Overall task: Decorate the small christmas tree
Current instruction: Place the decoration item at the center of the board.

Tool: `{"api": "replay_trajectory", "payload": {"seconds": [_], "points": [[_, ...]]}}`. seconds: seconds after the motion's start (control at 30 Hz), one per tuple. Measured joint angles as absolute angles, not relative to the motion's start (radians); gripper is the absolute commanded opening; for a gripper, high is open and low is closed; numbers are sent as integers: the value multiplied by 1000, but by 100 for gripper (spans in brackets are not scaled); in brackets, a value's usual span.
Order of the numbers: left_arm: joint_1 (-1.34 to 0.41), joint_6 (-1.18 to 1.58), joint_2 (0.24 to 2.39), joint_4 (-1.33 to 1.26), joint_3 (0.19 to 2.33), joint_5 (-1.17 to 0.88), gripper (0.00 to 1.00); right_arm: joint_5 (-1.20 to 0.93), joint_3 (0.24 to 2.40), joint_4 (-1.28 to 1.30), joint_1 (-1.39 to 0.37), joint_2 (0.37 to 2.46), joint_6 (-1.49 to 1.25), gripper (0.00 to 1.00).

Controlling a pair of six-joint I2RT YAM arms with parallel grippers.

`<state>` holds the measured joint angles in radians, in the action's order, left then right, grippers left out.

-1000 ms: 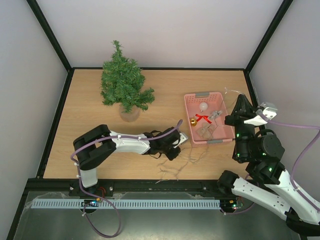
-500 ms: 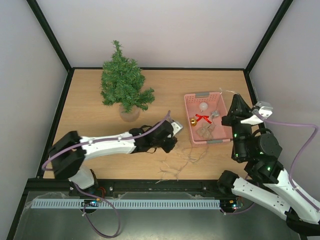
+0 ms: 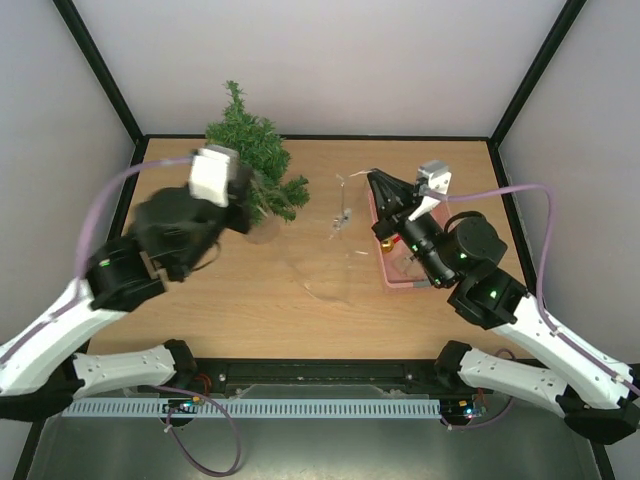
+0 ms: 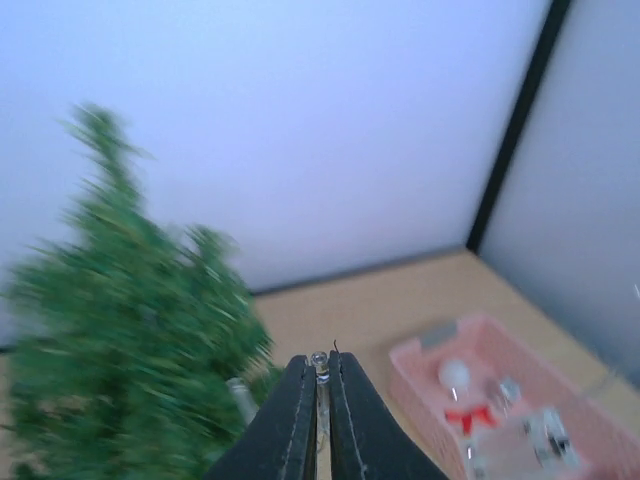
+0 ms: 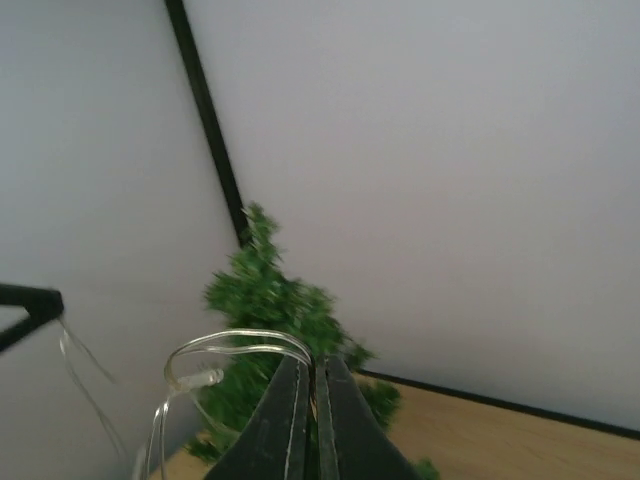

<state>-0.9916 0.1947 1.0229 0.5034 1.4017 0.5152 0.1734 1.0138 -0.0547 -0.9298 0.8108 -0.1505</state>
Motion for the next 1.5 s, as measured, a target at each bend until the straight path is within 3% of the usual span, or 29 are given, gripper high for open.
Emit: {"api": "replay_trajectory", "payload": {"seconds": [0.17,0.43,0.6,0.93,1.07,1.5], "points": [[-991,107,913,516,1493,688,8,175,1095,-123,-930,868,-139,2],[-990,47,903,577,1465,805,9,519,991,-109,-929,933,-76,2],[-989,47,908,613,1426,811,9,413,818,-1,-929,887,-139,3],[-985,127,879,611,1311,757,25,204,754,199,-929,879,-299,12],[-921,204,865,607,1193,683,25,203,741,251,-929,857,-346,16],[-427,438,871,475,744,185,21,215,724,278,-929,712,-393,18]]}}
